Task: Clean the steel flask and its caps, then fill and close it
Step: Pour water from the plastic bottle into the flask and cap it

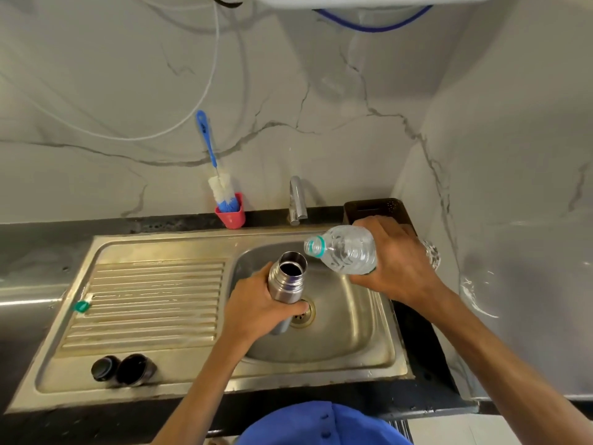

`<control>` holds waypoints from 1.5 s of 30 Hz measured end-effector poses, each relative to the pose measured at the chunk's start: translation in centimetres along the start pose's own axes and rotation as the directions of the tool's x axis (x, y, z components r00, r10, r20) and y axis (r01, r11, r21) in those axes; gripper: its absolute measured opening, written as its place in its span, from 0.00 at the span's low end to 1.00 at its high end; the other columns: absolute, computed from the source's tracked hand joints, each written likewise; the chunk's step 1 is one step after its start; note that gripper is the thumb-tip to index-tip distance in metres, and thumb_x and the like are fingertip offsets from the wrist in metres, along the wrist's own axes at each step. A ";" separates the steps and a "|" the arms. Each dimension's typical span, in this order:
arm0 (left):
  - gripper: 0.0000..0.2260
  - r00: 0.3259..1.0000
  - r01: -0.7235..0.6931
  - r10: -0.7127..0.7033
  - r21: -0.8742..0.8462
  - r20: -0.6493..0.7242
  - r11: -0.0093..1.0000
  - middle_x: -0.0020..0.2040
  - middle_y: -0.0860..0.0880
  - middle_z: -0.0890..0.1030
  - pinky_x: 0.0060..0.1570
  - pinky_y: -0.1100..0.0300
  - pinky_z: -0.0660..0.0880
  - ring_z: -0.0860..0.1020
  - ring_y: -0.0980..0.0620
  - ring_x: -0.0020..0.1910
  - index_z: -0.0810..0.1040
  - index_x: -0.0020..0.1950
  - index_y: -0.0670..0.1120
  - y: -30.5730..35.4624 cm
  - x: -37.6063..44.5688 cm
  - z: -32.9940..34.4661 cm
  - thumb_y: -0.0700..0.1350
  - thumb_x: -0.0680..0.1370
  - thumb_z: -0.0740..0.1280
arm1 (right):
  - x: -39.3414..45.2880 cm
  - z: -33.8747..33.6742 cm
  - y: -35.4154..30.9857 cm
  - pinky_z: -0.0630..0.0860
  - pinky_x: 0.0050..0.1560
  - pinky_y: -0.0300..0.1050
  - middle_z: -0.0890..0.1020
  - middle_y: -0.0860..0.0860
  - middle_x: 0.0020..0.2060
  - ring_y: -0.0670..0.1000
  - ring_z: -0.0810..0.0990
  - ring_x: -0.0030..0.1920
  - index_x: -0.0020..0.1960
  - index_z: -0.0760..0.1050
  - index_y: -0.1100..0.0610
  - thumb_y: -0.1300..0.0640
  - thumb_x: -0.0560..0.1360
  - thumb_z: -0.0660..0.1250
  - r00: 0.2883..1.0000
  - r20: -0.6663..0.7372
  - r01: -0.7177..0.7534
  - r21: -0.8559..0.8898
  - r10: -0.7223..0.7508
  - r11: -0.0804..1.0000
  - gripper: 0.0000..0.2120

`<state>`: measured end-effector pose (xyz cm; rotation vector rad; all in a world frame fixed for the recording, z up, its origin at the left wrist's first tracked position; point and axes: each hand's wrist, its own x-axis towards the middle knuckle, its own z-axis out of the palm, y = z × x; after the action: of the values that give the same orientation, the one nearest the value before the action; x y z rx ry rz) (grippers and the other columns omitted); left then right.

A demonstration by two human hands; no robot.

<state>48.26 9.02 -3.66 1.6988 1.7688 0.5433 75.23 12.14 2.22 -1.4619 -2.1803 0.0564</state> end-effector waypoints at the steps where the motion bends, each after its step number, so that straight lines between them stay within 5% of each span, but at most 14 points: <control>1: 0.35 1.000 -0.016 0.016 0.005 -0.003 1.000 0.52 0.62 0.85 0.55 0.56 0.81 0.83 0.61 0.50 0.77 0.64 0.62 0.1 0.0 -0.1 0.66 0.59 0.82 | 0.1 0.0 -0.1 0.80 0.52 0.56 0.81 0.50 0.50 0.54 0.81 0.49 0.59 0.76 0.55 0.41 0.63 0.82 1.000 0.001 0.013 -0.040 -0.013 0.999 0.31; 17: 0.35 0.998 -0.057 0.057 -0.016 -0.027 0.998 0.50 0.64 0.84 0.54 0.57 0.81 0.81 0.62 0.49 0.76 0.66 0.63 -0.6 0.3 -1.1 0.66 0.61 0.82 | 1.1 -0.5 -1.3 0.78 0.52 0.53 0.82 0.54 0.52 0.57 0.81 0.50 0.60 0.78 0.59 0.48 0.65 0.78 0.994 -0.023 0.095 -0.304 -0.107 0.948 0.28; 24: 0.32 0.996 -0.067 0.064 -0.045 -0.064 0.997 0.45 0.67 0.79 0.44 0.70 0.71 0.78 0.67 0.43 0.75 0.62 0.64 -0.5 0.2 -1.9 0.62 0.63 0.84 | 1.6 -0.6 -0.8 0.77 0.57 0.55 0.81 0.54 0.55 0.58 0.80 0.54 0.62 0.77 0.59 0.52 0.60 0.84 0.992 0.006 0.117 -0.381 -0.125 0.917 0.34; 34: 0.30 0.996 -0.055 0.050 -0.067 -0.073 0.996 0.47 0.64 0.83 0.50 0.55 0.81 0.82 0.61 0.47 0.77 0.61 0.64 -0.6 -0.5 -1.4 0.63 0.62 0.83 | 1.7 -1.3 -1.1 0.75 0.59 0.52 0.81 0.55 0.55 0.58 0.80 0.54 0.63 0.76 0.59 0.54 0.57 0.84 0.987 0.039 0.156 -0.451 -0.155 0.879 0.37; 45: 0.32 0.996 -0.056 0.052 -0.054 -0.079 0.997 0.49 0.63 0.84 0.50 0.58 0.79 0.81 0.60 0.48 0.78 0.64 0.61 0.0 -0.6 -1.4 0.62 0.63 0.83 | 1.8 -1.9 -0.9 0.75 0.61 0.55 0.81 0.56 0.56 0.60 0.81 0.55 0.64 0.76 0.60 0.57 0.60 0.81 0.980 0.042 0.190 -0.490 -0.195 0.850 0.34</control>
<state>47.27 8.58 -2.59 1.7121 1.7489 0.6849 74.79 12.86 4.82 -1.4728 -2.4344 -0.6227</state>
